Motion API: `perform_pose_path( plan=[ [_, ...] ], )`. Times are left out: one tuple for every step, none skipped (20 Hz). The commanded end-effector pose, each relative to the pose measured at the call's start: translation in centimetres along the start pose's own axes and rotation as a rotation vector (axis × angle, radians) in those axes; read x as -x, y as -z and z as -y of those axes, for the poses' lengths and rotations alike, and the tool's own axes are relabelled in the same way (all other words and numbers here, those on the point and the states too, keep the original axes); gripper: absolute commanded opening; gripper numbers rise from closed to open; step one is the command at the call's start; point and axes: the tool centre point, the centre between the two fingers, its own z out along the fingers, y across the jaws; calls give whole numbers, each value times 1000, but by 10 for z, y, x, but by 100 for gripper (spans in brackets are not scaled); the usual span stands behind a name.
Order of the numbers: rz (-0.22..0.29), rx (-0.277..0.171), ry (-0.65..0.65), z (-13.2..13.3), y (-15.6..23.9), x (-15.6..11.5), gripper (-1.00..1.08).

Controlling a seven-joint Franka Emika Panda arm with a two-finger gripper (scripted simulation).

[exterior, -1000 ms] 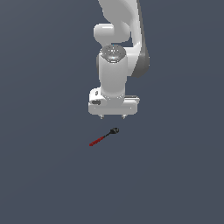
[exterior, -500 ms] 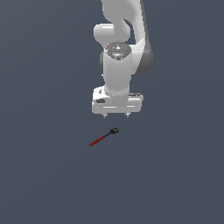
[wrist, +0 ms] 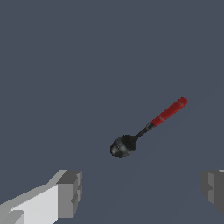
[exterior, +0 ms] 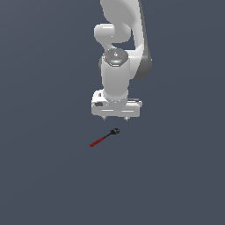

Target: Pick up the object and move it to a goal position.

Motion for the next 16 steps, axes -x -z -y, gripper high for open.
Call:
perform_pose_path(
  plan=[
    [1,-2,-50,-2,-7,-2,100],
    [2,-2,-74,-4,-10,-3,100],
    [2,-3,-99,-5,-13,-3,100],
    [3,-4,-126,-6,-17,-4,100],
    [4,-4,-154,-8,-21,-5,100],
    [4,-4,-185,-9,-25,-6,100],
    [5,-5,-216,-11,-29,-7,100],
    [5,-5,-248,-13,-33,-8,100],
    [6,-5,-280,-14,-37,-9,100],
    [6,-5,-312,-16,-42,-10,100],
    [6,-4,-344,-18,-46,-10,100],
    [7,-4,-376,-20,-50,-11,100],
    [7,-3,-408,-22,-55,-12,100],
    [7,-2,-439,-24,-59,-13,100],
    [7,-1,-471,-26,-63,-13,100],
    [7,0,-503,-28,-67,-14,100]
  ],
)
